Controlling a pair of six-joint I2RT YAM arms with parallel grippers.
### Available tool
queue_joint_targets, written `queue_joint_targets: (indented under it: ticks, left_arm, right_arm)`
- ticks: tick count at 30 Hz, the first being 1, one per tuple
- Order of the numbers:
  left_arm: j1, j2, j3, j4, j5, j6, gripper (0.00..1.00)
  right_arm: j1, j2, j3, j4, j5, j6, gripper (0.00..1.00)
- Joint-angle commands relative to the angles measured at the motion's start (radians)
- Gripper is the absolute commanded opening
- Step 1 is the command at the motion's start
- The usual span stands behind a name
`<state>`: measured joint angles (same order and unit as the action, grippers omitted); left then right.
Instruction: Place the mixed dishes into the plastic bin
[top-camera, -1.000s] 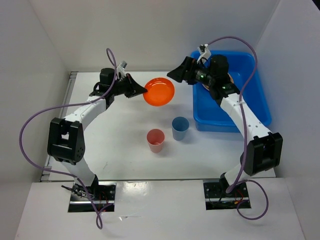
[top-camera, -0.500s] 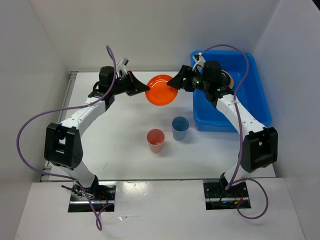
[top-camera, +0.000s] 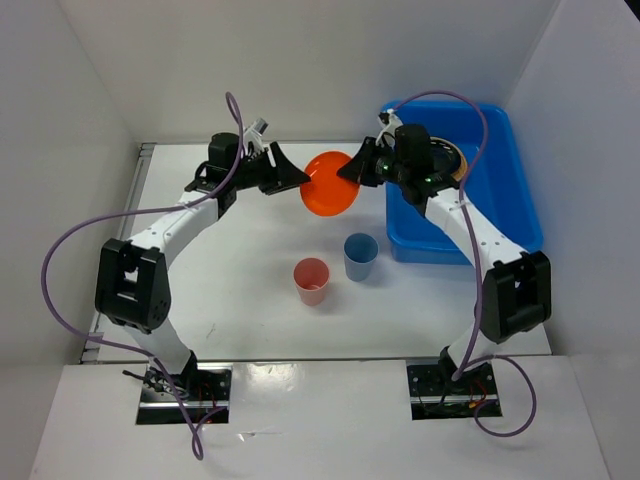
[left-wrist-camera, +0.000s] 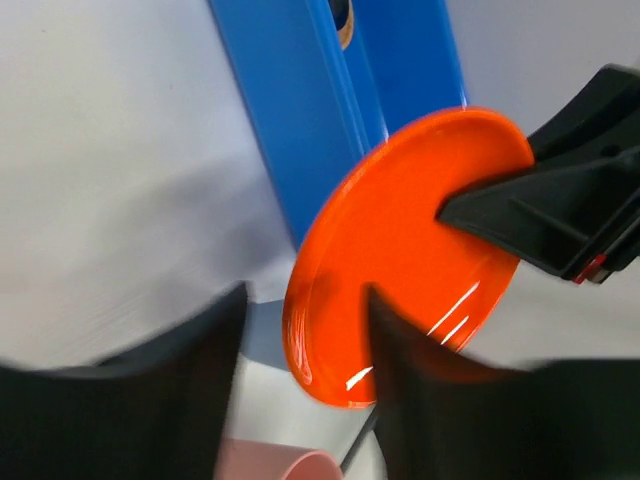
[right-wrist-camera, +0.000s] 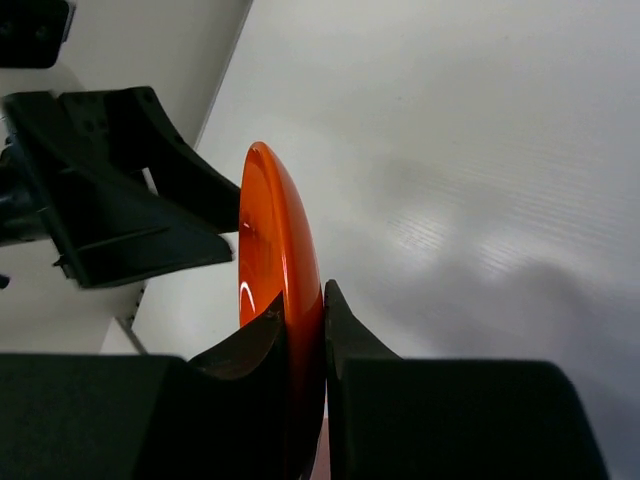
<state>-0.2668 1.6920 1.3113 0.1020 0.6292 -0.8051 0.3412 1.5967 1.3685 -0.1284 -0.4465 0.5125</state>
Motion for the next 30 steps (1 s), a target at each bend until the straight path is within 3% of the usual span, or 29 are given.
queue_joint_targets:
  ticks: [1,2,6,9,14,18,23,30]
  left_arm:
    - [-0.009,-0.034,0.055,-0.007,0.001,0.056,0.64]
    - [-0.009,-0.049,0.055,-0.045,-0.019,0.073,0.80]
    - [0.001,-0.168,0.039,-0.160,-0.155,0.133,0.93]
    - [0.011,-0.242,-0.019,-0.185,-0.195,0.159,0.96]
    - [0.011,-0.362,-0.148,-0.220,-0.250,0.170,0.99]
    - [0.001,-0.428,-0.196,-0.265,-0.286,0.182,0.99]
    - [-0.008,-0.497,-0.248,-0.321,-0.326,0.201,0.99]
    - [-0.008,-0.655,-0.300,-0.400,-0.338,0.216,0.99]
  right_arm:
    - [-0.014,-0.089,0.001,-0.020,0.161,-0.013,0.00]
    - [-0.055,-0.133,-0.008,-0.002,0.182,-0.002,0.00]
    - [-0.213,-0.205,-0.043,0.064,0.250,0.069,0.00]
    - [-0.347,-0.216,-0.043,0.117,0.302,0.127,0.00]
    - [-0.484,-0.054,-0.065,0.243,0.337,0.283,0.00]
    - [-0.515,0.126,-0.004,0.276,0.434,0.394,0.00]
    - [-0.535,0.348,0.110,0.326,0.433,0.455,0.00]
    - [-0.535,0.494,0.234,0.338,0.506,0.474,0.00]
